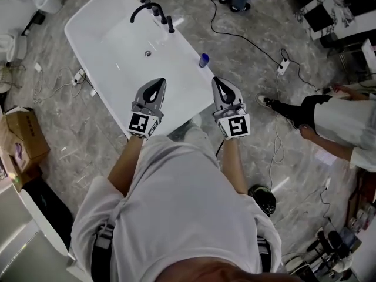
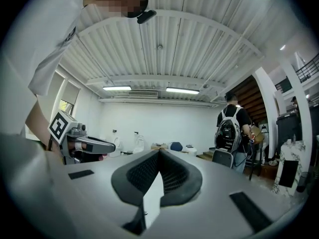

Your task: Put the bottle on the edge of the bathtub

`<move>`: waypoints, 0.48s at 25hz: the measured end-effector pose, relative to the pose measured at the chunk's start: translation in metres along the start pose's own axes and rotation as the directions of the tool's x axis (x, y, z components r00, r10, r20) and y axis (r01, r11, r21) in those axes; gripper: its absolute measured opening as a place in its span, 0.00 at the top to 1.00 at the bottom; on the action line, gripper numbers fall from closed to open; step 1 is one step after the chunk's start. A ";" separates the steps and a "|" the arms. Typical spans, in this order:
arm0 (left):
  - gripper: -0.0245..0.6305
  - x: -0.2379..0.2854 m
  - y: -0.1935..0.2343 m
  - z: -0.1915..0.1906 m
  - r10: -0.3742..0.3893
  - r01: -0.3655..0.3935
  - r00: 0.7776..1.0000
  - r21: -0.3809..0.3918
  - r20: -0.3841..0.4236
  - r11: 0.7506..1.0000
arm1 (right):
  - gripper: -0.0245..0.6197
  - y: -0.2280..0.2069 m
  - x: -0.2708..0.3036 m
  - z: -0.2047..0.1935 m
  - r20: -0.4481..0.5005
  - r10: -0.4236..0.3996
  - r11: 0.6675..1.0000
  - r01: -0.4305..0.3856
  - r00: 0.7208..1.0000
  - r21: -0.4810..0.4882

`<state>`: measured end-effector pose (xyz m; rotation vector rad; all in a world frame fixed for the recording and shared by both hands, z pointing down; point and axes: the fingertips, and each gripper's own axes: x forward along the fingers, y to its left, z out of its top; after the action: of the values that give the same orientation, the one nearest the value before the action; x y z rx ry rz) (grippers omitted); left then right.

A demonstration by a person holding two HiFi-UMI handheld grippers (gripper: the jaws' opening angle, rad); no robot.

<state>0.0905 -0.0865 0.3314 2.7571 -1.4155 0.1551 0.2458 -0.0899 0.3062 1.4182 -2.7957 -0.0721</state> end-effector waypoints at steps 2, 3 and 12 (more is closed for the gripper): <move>0.97 0.004 -0.005 0.003 0.005 -0.005 1.000 -0.001 -0.004 1.000 | 0.96 -0.007 -0.002 -0.004 -0.002 0.009 1.000 -0.009 1.000 0.012; 0.97 0.004 -0.006 0.005 0.010 -0.010 1.000 0.002 -0.005 1.000 | 0.96 -0.008 -0.002 -0.006 -0.005 0.016 1.000 -0.016 1.000 0.016; 0.97 -0.027 0.011 0.012 0.036 -0.036 0.999 0.025 0.025 0.999 | 0.96 0.031 0.025 -0.010 -0.005 0.061 0.997 -0.061 0.998 0.052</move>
<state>0.0668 -0.0717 0.3165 2.7645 -1.4802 0.1424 0.2067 -0.0924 0.3171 1.3387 -2.8531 0.0052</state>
